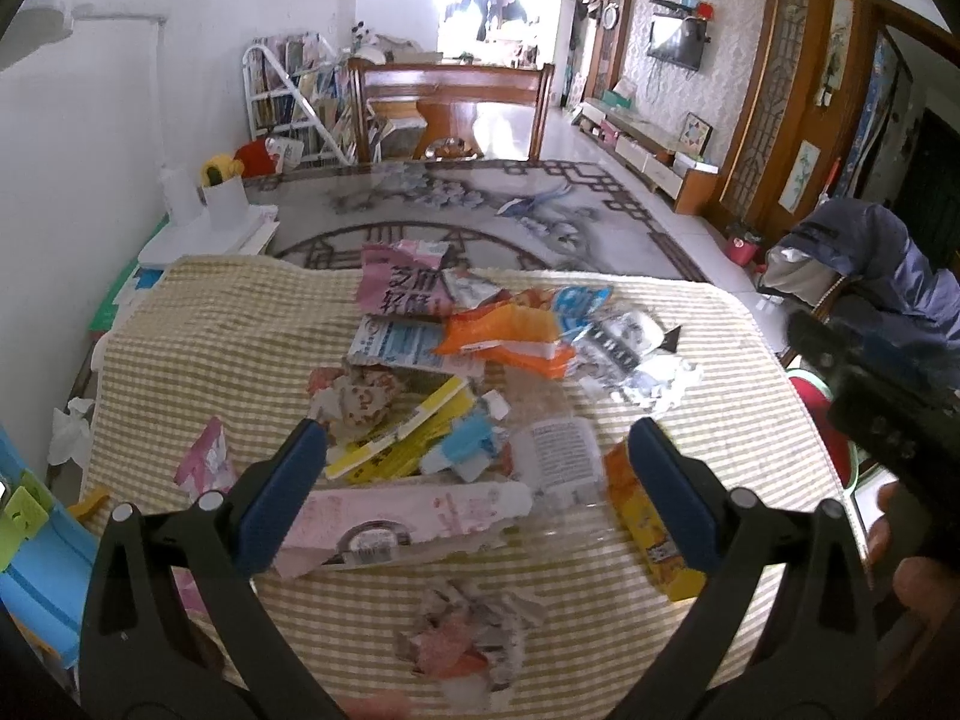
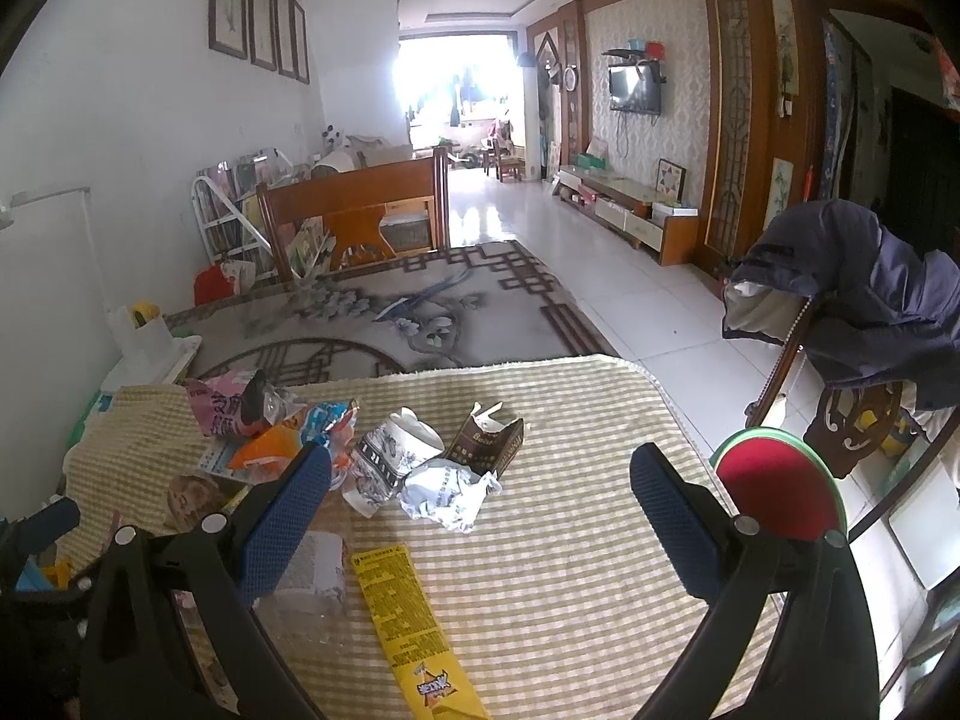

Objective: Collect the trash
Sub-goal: 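Grasp crumpled paper with the right gripper and lift it off the table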

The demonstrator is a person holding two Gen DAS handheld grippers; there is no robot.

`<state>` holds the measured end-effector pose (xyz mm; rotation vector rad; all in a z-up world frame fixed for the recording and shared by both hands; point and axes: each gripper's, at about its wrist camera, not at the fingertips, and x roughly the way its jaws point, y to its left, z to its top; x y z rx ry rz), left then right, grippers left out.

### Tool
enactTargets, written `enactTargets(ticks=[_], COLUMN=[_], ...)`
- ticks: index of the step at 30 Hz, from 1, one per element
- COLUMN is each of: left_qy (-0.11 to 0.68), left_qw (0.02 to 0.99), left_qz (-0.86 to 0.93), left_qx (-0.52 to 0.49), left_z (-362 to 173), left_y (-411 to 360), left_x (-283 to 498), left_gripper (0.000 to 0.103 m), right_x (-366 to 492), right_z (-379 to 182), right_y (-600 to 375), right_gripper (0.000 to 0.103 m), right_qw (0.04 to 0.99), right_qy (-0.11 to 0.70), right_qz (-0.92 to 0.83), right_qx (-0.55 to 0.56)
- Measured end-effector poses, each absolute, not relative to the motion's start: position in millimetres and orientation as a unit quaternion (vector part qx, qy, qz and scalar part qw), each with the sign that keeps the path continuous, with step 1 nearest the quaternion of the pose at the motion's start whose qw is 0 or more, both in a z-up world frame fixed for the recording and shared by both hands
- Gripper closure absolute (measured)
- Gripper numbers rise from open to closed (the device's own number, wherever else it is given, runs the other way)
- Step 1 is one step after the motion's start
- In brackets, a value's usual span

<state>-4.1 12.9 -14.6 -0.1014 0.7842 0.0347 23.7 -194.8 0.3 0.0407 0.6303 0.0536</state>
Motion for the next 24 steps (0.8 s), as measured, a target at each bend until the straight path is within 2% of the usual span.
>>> enactTargets(ticks=[11,14,17,19,21,24], left_qy=[0.461,0.479,0.499,0.512,0.524,0.524], left_qw=[0.872,0.860,0.846,0.838,0.830,0.829], left_qz=[0.140,0.153,0.161,0.166,0.161,0.160], left_qx=[-0.084,-0.087,-0.093,-0.094,-0.102,-0.108], left_z=[-66.3,-78.6,-90.8,-101.1,-111.5,-113.9], left_y=[123.3,137.5,146.9,152.9,157.8,159.6], left_x=[-5.5,-9.9,-15.5,-17.5,-15.8,-15.2], left_gripper=[0.005,0.011,0.023,0.038,0.045,0.049], right_x=[29.0,29.9,30.0,30.3,31.4,34.0], right_z=[-11.3,-13.3,-15.4,-16.6,-18.2,-21.9], right_y=[-200.0,-197.0,-195.1,-194.5,-195.2,-194.8], right_gripper=[0.007,0.007,0.007,0.007,0.007,0.007], right_qw=[0.940,0.937,0.936,0.935,0.933,0.929], right_qy=[0.340,0.346,0.350,0.353,0.357,0.366], right_qz=[0.027,0.035,0.040,0.041,0.042,0.044], right_qx=[0.024,0.020,0.015,0.015,0.019,0.023])
